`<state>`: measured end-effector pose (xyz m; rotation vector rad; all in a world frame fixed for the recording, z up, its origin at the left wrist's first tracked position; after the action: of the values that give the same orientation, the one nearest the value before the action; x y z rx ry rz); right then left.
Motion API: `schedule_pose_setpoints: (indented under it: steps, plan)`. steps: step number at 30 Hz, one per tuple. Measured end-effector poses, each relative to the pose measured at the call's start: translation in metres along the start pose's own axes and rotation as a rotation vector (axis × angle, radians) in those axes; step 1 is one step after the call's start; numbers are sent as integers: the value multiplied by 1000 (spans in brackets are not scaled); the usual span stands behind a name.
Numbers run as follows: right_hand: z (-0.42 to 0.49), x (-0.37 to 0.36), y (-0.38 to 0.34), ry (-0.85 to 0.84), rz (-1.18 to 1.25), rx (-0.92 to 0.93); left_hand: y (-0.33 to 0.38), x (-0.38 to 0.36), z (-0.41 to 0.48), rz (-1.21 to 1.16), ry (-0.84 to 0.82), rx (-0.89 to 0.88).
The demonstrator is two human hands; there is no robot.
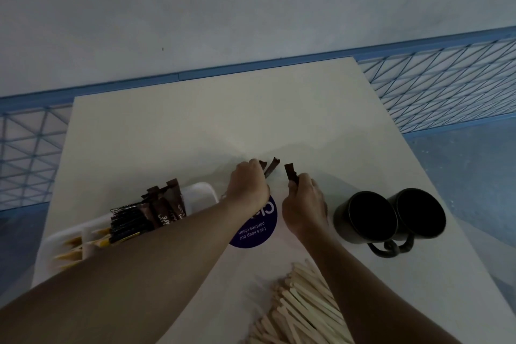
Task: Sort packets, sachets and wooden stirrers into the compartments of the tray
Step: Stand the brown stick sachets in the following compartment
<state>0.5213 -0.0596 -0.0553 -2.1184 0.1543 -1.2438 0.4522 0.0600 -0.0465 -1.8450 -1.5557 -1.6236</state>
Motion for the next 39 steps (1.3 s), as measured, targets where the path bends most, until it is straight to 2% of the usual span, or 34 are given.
schedule_pose_setpoints:
  steps: [8,15,22,34,39]
  plan:
    - [-2,7,1,-28,136,-4,5,0,-5,-33,6,-20]
    - [-4,11,-1,-17,259,-32,15,13,-9,-153,-40,-54]
    - [-10,8,-14,1,400,-3,15,52,-30,-298,-7,-85]
    - [-69,17,-107,-77,611,278,-32,140,-87,-423,135,-74]
    - [-97,-3,-136,-161,754,305,-79,160,-110,-419,195,-4]
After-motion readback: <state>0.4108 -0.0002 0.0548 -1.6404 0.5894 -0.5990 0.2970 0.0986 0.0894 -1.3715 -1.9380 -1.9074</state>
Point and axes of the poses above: each hand's wrist, its own z-axis towards the middle knuckle, its own x-axis out of the back of the hand, y = z × x, the point moved 6 cm from there along z, towards the middle knuckle
